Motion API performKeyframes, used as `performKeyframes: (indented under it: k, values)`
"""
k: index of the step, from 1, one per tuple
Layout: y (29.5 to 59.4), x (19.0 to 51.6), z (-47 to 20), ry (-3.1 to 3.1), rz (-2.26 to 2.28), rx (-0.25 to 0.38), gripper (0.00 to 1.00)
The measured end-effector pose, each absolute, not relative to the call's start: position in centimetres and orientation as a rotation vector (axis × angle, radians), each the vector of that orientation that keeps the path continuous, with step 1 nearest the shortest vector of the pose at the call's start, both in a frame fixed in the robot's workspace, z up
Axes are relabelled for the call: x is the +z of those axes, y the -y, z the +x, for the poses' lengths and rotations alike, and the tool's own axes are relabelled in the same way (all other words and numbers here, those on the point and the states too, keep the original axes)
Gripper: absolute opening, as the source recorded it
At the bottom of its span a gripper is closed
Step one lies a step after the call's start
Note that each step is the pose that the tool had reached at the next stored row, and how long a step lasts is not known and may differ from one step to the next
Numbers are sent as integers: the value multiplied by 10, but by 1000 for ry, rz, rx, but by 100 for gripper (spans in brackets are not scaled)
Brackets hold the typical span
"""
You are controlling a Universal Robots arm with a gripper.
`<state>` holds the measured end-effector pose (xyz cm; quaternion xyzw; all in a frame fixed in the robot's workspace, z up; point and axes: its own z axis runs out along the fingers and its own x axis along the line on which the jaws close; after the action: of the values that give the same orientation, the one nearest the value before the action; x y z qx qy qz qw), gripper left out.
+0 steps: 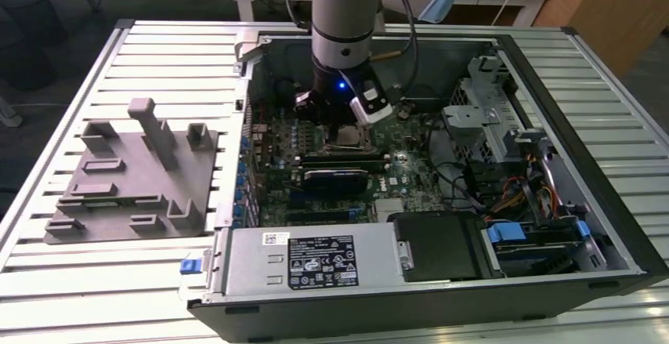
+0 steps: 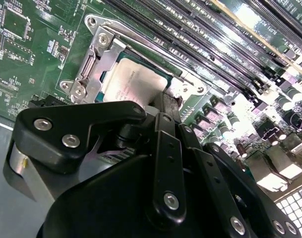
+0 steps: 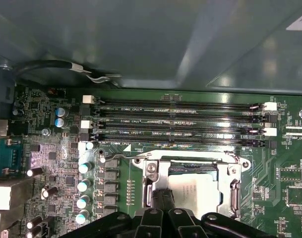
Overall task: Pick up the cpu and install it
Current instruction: 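Close the cpu cover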
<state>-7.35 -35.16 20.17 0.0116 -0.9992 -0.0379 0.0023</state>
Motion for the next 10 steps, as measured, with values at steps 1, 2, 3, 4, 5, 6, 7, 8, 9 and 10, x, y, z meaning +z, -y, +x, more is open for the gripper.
performKeyframes:
  k: [1,2,3,4,5,6,7,8,9,10]
  values:
    - [352,202,-73,3134,37,-129,11]
    - [352,202,-74,3134,37,-139,11]
    - [352,202,-74,3134,36,-143,11]
    - [352,202,-74,3134,36,-145,11]
    - [352,202,-75,3134,36,-145,11]
    - [352,202,-77,3134,37,-145,11]
    - [352,202,-79,3134,36,-145,11]
    - [352,202,-81,3135,36,-146,11]
    - [352,202,-82,3135,36,-148,11]
    - [352,202,-82,3134,37,-154,11]
